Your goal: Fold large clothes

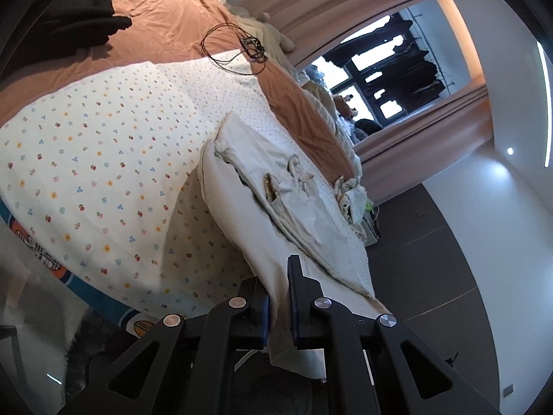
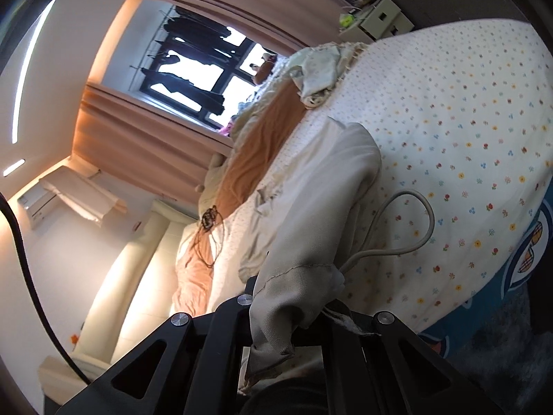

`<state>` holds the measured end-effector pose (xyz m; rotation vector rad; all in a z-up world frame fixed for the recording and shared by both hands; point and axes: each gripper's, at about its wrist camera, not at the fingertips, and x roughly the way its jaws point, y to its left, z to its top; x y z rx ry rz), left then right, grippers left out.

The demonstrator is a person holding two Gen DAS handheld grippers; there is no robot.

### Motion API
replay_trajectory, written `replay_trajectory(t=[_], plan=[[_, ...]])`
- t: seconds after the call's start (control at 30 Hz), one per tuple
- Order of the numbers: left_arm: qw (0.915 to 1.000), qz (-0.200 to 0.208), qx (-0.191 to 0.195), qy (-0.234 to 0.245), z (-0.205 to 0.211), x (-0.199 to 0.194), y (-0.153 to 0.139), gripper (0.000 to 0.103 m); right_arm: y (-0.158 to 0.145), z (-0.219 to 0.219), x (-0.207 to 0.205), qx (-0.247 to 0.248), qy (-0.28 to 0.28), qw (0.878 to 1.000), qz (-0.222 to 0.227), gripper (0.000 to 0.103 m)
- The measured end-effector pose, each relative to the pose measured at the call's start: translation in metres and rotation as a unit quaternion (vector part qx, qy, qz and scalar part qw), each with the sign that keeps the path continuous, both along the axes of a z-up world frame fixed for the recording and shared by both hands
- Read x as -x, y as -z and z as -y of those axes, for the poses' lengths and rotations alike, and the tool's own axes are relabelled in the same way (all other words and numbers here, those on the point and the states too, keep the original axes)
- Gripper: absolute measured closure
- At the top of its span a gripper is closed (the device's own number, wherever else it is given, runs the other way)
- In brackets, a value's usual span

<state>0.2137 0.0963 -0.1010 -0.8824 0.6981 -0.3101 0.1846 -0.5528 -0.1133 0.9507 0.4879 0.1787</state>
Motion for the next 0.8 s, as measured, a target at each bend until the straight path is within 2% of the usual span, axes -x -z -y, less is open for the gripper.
replay_trajectory(t=[0.43, 0.8], plan=[[0.9958, 0.089, 0.013, -0.019, -0.015, 0.088, -0.086, 0.094, -0.07, -0.013, 0.07, 0.013, -0.017, 0.997, 0.08, 0.098], [0.9908, 0.131, 0.017, -0.025, -0.026, 0.118, -0.118, 0.094, -0.098, -0.018, 0.094, -0.005, -0.026, 0.992, 0.125, 0.098]])
